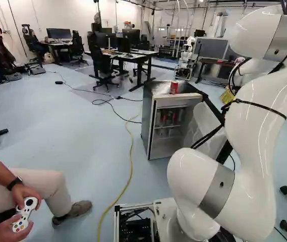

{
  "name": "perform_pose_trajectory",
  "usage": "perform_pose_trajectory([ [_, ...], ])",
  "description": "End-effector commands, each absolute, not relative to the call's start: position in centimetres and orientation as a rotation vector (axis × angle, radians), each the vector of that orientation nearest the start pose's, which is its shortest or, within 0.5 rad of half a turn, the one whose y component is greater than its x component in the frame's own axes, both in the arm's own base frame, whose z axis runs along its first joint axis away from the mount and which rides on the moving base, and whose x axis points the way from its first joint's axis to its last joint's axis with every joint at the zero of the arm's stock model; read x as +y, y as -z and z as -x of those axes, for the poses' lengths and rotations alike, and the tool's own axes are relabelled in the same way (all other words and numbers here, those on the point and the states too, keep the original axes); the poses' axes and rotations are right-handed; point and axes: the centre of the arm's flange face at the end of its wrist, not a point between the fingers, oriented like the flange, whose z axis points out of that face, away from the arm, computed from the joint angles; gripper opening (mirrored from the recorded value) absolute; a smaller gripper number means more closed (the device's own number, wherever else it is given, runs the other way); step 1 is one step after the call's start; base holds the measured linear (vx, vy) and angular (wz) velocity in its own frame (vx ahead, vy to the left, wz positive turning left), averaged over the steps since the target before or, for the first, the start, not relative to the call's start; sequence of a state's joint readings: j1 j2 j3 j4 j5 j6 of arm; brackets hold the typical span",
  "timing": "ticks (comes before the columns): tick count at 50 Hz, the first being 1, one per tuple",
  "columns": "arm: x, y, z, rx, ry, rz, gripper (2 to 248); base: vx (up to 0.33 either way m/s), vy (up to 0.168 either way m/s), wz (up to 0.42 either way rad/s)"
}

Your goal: Grab a drink from the fridge

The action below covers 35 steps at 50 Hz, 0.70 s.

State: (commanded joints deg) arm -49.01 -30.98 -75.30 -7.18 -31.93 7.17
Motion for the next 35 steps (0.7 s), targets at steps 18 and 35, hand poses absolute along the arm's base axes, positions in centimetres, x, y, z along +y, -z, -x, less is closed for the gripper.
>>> perform_pose_trajectory([
  [18, -44.8, -41.1, -40.1, 1.357, 0.254, 2.975, 247, 0.000, 0.000, 0.000],
  [35, -41.9, -41.1, -39.7, 1.312, 0.225, 2.987, 247, 0.000, 0.000, 0.000],
])
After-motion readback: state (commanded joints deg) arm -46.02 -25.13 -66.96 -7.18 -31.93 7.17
